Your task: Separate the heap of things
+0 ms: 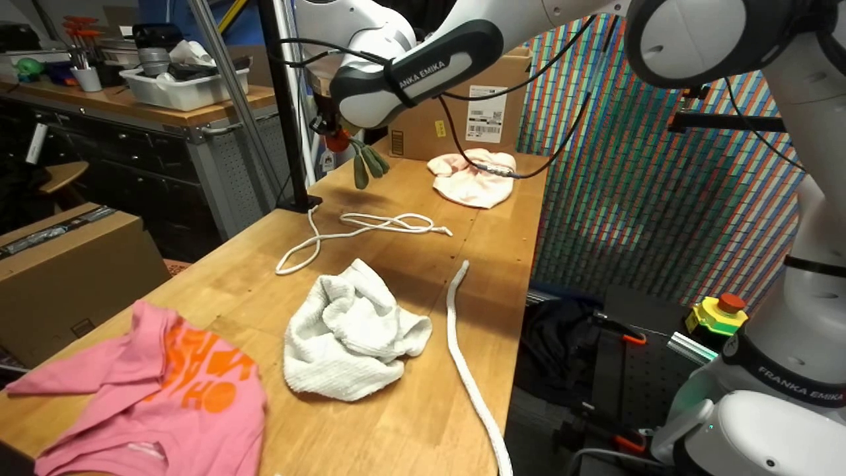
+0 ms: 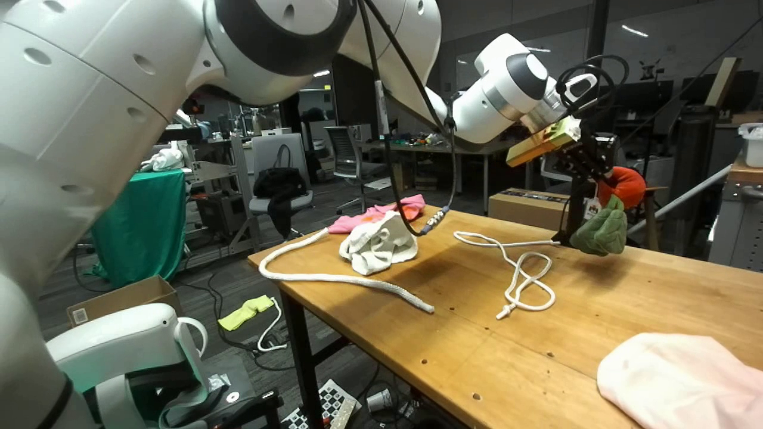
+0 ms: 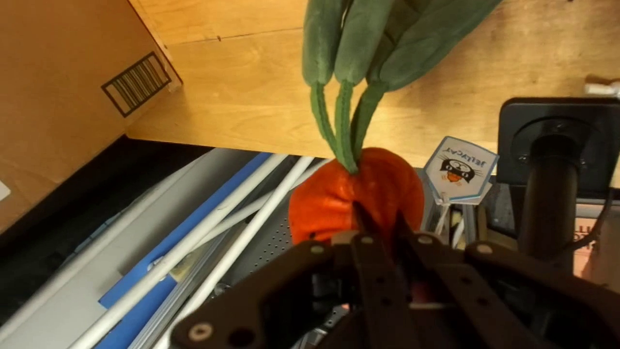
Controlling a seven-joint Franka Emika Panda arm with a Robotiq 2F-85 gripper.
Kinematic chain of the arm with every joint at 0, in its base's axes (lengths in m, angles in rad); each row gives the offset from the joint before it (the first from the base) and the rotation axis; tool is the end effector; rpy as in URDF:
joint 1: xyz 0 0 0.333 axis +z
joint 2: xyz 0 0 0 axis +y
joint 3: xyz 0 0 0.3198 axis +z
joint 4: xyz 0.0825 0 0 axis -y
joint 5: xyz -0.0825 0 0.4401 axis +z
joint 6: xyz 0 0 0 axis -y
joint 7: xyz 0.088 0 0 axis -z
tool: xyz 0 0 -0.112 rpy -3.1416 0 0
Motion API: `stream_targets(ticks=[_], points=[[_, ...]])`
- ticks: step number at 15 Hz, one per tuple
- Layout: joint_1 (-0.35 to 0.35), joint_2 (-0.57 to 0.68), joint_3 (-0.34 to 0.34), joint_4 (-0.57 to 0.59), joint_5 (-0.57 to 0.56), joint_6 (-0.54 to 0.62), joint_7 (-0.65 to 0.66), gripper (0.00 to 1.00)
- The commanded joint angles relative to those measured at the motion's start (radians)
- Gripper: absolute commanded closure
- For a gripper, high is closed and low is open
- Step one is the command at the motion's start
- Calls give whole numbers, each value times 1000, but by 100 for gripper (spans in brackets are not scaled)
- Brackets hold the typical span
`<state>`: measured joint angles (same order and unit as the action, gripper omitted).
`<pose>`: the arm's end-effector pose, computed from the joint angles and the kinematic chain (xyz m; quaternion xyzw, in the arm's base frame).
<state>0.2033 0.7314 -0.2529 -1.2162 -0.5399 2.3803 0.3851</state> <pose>0.8414 0.0124 0.3817 0.9323 -0.0077 0.2568 0.2546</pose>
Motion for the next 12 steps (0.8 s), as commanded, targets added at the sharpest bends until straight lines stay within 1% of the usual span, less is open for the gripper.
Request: stream_targets(ticks=[1,6,9,10,11,12], points=[[14,114,-64,158,-27,-11,109,93],[6,211,-134,283,-18,-54,211,93],[-5,241,-155,332,-14,-107,238,91],[-11,247,-154,344,-9,-126,240,66],[-14,252,-156,357,-8,-146,249,66],[-19,253,-152,364,-5,-163,250,60]])
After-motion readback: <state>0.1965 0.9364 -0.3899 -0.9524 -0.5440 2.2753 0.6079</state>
